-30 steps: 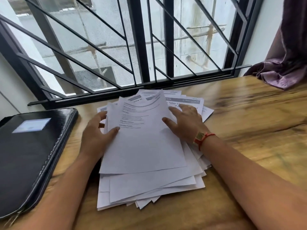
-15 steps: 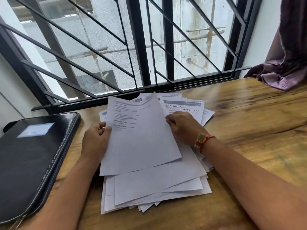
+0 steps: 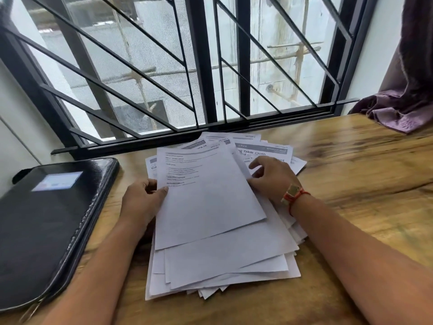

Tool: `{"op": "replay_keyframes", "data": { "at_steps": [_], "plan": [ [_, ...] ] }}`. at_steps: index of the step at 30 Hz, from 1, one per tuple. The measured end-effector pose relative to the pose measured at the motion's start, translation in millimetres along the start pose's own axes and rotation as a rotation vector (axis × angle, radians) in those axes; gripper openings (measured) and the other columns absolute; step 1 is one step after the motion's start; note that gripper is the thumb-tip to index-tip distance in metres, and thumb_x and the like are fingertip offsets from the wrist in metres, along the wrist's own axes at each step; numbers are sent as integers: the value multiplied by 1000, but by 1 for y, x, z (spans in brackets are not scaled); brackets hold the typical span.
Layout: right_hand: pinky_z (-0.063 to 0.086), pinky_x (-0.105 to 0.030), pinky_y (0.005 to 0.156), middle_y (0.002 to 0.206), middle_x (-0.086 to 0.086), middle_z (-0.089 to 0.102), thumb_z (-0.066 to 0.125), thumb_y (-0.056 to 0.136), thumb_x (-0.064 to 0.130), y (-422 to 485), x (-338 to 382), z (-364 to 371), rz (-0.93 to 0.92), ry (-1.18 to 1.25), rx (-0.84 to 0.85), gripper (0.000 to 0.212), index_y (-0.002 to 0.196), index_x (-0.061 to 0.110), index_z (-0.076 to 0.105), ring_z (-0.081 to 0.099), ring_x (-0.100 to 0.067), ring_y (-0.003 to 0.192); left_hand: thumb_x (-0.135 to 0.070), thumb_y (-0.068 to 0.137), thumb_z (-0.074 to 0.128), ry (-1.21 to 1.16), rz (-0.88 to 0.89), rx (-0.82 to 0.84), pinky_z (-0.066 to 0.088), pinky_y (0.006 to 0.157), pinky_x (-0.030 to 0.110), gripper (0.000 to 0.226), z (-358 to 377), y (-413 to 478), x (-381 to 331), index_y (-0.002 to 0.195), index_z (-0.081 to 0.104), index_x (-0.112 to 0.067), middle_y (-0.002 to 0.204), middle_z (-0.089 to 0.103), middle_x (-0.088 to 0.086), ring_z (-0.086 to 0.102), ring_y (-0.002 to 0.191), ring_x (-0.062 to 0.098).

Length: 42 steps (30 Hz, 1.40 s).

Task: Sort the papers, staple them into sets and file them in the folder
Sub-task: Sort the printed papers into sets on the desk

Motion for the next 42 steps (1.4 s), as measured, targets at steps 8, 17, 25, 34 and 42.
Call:
{"op": "replay_keyframes", "data": {
  "at_steps": [8, 17, 25, 34, 42],
  "plan": [
    [48, -27, 75, 83, 8, 65, 67, 88, 30, 7, -4, -5, 82, 94, -153, 5, 85, 27, 67, 63, -17, 88, -20, 87, 77, -27, -15, -18, 59, 86, 50, 11, 0, -1, -3, 94, 69, -21, 95, 74, 2, 72, 88, 25],
    [51, -32, 84, 95, 1, 67, 62, 92, 26, 10, -5, -5, 165, 200, -192, 21, 111, 19, 60, 64, -23, 95, -20, 91, 57, -44, -35, -111, 60, 75, 51, 5, -6, -3, -11, 92, 62, -19, 92, 71, 8, 68, 81, 29],
    [50, -32, 90, 118, -5, 67, 71, 87, 28, 6, -4, -3, 96, 72, -123, 36, 120, 17, 60, 62, -25, 108, -5, 95, 50, -156, -95, -112, 49, 59, 30, 12, -16, 3, -13, 93, 58, -14, 90, 67, 9, 61, 69, 24],
    [45, -22, 78, 100, 2, 73, 66, 92, 39, 1, 6, -5, -74, 46, -137, 26, 101, 17, 75, 64, -12, 90, -2, 95, 53, -206, -193, -17, 51, 53, 30, 16, -20, -1, -19, 109, 57, -8, 92, 70, 10, 67, 70, 24],
    [49, -23, 83, 107, 1, 73, 71, 86, 48, -3, 9, -1, -165, -31, 8, 42, 114, 16, 71, 66, -12, 95, -35, 94, 68, 157, 111, 62, 55, 78, 38, 20, -10, -9, -19, 87, 73, -17, 83, 75, -1, 70, 81, 22]
  ]
}}
Point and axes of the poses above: each hand's wrist, its own y-axis towards the middle knuckle, its own z-axis out of the palm, x = y × z, the point moved 1 cm from there along y, towards the middle knuckle
